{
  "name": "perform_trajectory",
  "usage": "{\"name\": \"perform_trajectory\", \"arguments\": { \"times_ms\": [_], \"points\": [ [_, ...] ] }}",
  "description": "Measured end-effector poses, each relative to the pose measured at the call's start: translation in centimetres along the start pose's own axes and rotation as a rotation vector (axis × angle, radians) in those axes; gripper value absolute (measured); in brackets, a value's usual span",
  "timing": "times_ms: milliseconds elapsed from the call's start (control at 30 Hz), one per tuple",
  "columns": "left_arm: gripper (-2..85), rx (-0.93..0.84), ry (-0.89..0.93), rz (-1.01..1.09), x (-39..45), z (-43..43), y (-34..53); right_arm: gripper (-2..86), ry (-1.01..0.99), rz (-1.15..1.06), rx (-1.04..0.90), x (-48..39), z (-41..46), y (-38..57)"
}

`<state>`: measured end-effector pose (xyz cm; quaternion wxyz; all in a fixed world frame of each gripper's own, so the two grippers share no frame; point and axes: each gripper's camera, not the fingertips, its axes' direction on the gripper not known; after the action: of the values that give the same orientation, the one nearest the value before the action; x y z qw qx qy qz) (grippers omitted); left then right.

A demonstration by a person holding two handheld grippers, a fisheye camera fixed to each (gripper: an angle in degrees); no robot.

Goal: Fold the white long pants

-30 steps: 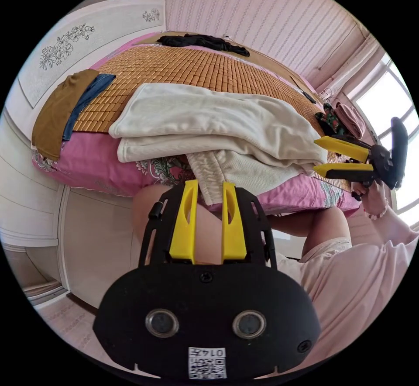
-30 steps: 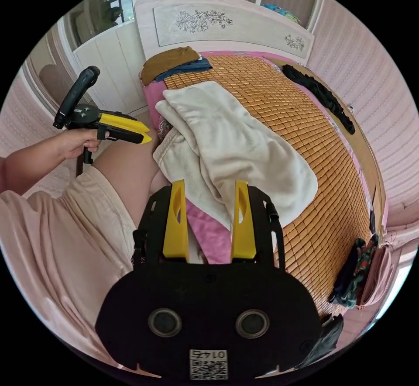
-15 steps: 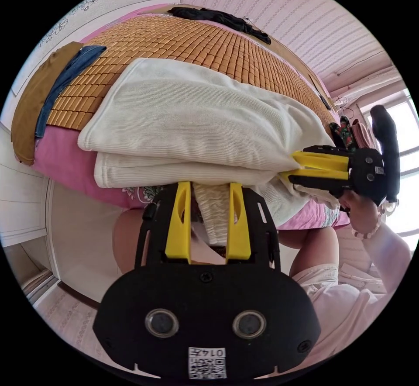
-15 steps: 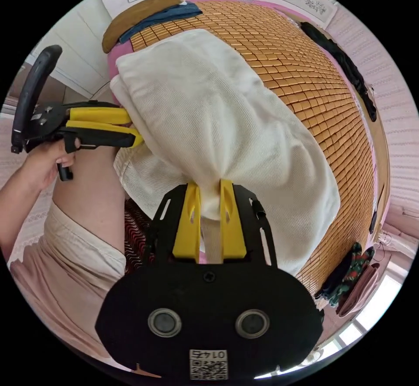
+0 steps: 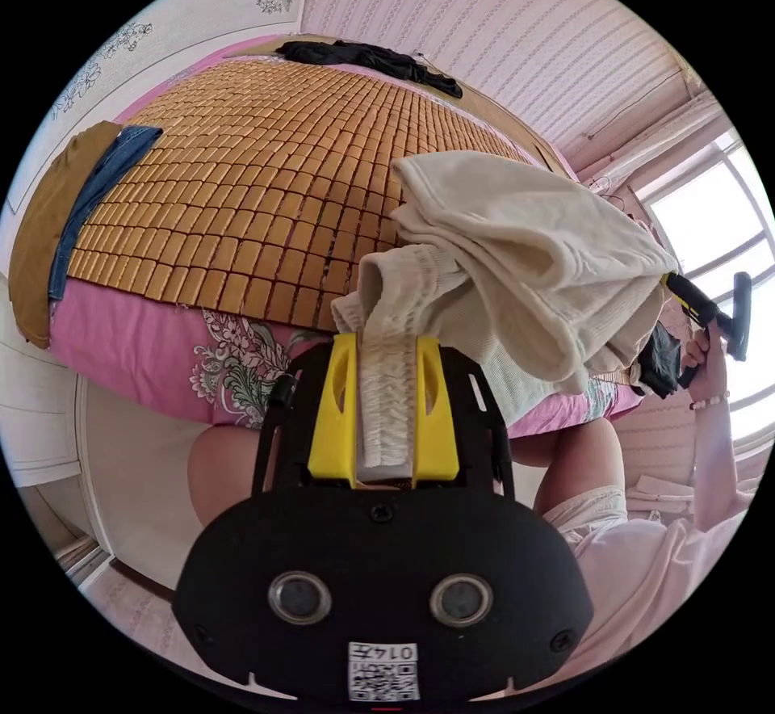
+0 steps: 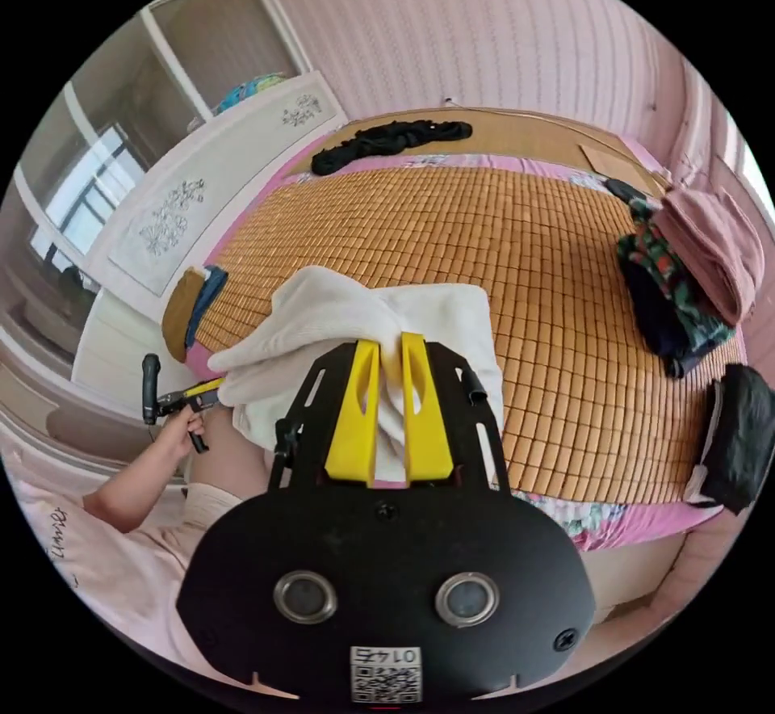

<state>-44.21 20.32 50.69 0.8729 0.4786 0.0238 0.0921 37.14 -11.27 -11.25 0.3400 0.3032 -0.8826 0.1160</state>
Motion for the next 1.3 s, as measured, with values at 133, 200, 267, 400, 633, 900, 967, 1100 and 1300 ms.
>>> {"name": "perform_trajectory", "arguments": {
  "times_ms": [133,200,267,400,633,900,967,1100,1300],
  "points": [
    [11.2,0.031,0.025,0.025,-0.1,-0.5,-0.7,4.1,0.046,0.318,0.04,12.2,-3.0,4.9],
    [11.2,0.037,0.035,0.045,0.2,-0.5,-1.3,2.5,0.12,0.517,-0.086,18.6,-2.4,9.1],
    [11.1,0.023,0.031,0.059,0.6,-0.3,-2.0,1.5,0.177,0.586,-0.096,20.4,-2.9,11.6],
    [7.1,-0.069,-0.031,0.091,1.2,1.1,-2.9,2.0,0.17,0.518,-0.101,19.9,-3.3,11.8],
    [-0.7,-0.023,0.013,0.231,2.8,-1.2,0.7,18.2,0.214,-0.266,-0.22,2.4,4.2,4.3],
    [-1.0,0.037,0.094,0.202,2.4,-4.1,4.9,16.0,0.34,-0.467,-0.563,-6.2,20.4,1.3],
    [-1.0,0.058,0.098,0.197,2.1,-4.9,5.3,10.1,0.319,-0.441,-0.586,-5.3,19.5,-0.1],
    [-1.0,0.14,0.069,0.202,2.0,-7.1,3.5,5.3,0.371,-0.448,-0.417,-1.8,11.1,-3.8],
    [-1.0,0.346,0.075,0.429,6.3,-14.9,-2.9,5.1,0.264,-0.062,0.129,10.7,-15.8,-11.2]
  ]
}}
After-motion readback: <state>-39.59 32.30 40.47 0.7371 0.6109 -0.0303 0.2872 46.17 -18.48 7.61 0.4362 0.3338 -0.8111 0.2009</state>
